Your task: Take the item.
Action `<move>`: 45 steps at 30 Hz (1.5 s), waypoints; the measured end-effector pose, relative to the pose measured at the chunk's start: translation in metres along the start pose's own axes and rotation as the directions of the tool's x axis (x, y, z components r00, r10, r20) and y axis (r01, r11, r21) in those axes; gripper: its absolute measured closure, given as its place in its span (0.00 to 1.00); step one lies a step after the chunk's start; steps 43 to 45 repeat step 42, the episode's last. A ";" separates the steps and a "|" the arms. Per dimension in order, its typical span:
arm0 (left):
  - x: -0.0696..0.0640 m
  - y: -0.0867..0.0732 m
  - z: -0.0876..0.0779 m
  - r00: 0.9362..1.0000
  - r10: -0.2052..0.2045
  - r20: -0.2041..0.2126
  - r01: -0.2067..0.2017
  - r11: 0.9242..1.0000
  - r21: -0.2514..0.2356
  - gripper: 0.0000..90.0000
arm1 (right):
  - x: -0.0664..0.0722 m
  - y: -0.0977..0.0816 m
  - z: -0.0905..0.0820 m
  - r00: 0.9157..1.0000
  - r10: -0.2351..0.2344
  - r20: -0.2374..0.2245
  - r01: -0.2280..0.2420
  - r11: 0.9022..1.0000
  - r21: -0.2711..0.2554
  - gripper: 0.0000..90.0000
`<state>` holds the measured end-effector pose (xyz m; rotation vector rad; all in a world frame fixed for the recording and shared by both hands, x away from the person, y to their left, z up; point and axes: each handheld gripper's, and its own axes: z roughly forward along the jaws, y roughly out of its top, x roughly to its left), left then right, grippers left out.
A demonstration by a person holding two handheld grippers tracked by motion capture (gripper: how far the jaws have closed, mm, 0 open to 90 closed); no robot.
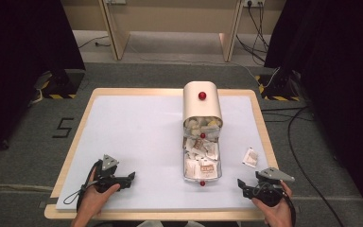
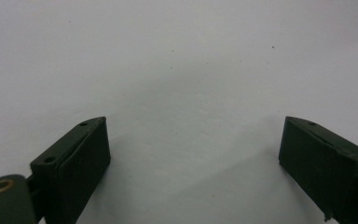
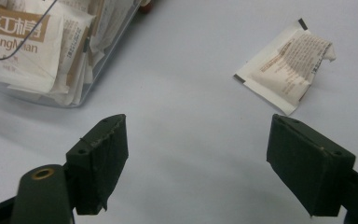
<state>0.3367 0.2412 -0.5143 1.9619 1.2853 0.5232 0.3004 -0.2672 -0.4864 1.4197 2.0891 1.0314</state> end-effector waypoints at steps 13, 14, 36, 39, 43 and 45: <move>0.000 0.000 0.000 1.000 0.000 0.000 0.000 1.000 0.000 0.09 | 0.002 -0.011 0.006 0.998 -0.059 0.003 0.058 0.994 0.097 0.20; 0.000 0.000 0.000 1.000 0.000 0.000 0.000 1.000 0.001 0.09 | 0.004 -0.012 0.006 0.998 -0.067 0.010 0.065 0.992 0.104 0.20; 0.000 0.000 0.000 1.000 0.001 -0.001 -0.001 1.000 0.001 0.09 | 0.005 -0.013 0.007 0.995 -0.094 0.013 0.092 0.991 0.099 0.17; 0.000 0.000 0.000 1.000 0.001 -0.002 -0.001 1.000 0.001 0.09 | 0.005 -0.013 0.008 0.996 -0.093 0.012 0.091 0.991 0.098 0.17; 0.000 0.000 0.000 1.000 0.002 -0.002 -0.002 1.000 0.001 0.09 | 0.004 -0.013 0.008 0.995 -0.097 0.009 0.096 0.990 0.099 0.17; 0.000 0.000 0.000 1.000 0.002 -0.002 -0.002 1.000 0.001 0.09 | 0.004 -0.013 0.008 0.995 -0.097 0.009 0.096 0.990 0.099 0.17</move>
